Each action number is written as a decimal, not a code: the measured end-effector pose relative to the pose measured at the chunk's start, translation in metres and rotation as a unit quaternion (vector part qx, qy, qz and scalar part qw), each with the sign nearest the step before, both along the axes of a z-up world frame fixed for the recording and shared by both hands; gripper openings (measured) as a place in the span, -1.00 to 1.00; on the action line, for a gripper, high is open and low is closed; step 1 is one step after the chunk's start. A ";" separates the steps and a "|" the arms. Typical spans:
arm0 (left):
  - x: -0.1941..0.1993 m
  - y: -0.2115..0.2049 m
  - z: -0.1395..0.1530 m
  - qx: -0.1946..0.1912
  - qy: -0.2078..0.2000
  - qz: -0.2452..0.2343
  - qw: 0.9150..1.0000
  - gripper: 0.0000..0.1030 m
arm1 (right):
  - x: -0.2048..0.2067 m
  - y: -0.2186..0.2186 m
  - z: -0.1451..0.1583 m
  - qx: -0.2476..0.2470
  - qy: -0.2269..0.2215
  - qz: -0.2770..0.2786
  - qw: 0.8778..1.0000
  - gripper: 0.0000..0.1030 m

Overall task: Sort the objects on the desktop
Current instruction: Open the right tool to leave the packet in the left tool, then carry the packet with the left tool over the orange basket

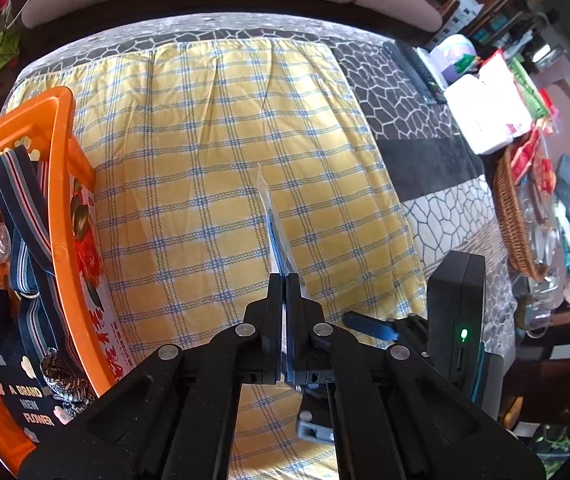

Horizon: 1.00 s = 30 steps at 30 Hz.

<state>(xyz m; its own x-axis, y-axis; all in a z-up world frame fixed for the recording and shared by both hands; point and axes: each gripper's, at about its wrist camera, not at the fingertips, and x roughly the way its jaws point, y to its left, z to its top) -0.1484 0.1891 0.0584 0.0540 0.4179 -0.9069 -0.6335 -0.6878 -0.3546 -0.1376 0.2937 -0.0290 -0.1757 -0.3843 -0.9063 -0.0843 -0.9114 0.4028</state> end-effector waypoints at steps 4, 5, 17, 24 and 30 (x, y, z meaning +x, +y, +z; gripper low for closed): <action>0.005 0.000 0.005 0.006 0.000 0.001 1.000 -0.98 | 0.005 -0.006 0.009 -0.003 0.014 0.025 1.000 -0.84; 0.006 0.000 0.007 0.007 0.001 0.002 1.000 -0.98 | 0.007 -0.006 0.012 -0.011 0.020 0.027 0.999 -0.82; 0.018 -0.019 0.047 0.032 0.020 0.017 0.999 -0.98 | 0.023 -0.040 0.062 0.003 0.080 0.063 0.995 -0.82; 0.022 -0.045 0.091 0.058 0.040 0.034 0.997 -0.98 | 0.045 -0.062 0.090 0.023 0.107 0.079 0.991 -0.82; 0.013 -0.089 0.126 0.078 0.058 0.062 0.993 -0.98 | 0.050 -0.097 0.131 0.022 0.133 0.095 0.986 -0.82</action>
<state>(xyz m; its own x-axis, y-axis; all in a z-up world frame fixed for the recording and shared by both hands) -0.1349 0.1005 0.1846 -0.1073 0.5500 -0.8283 -0.5899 -0.7058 -0.3922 -0.0878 0.1970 0.1017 -0.3387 -0.3941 -0.8544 0.1924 -0.9179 0.3472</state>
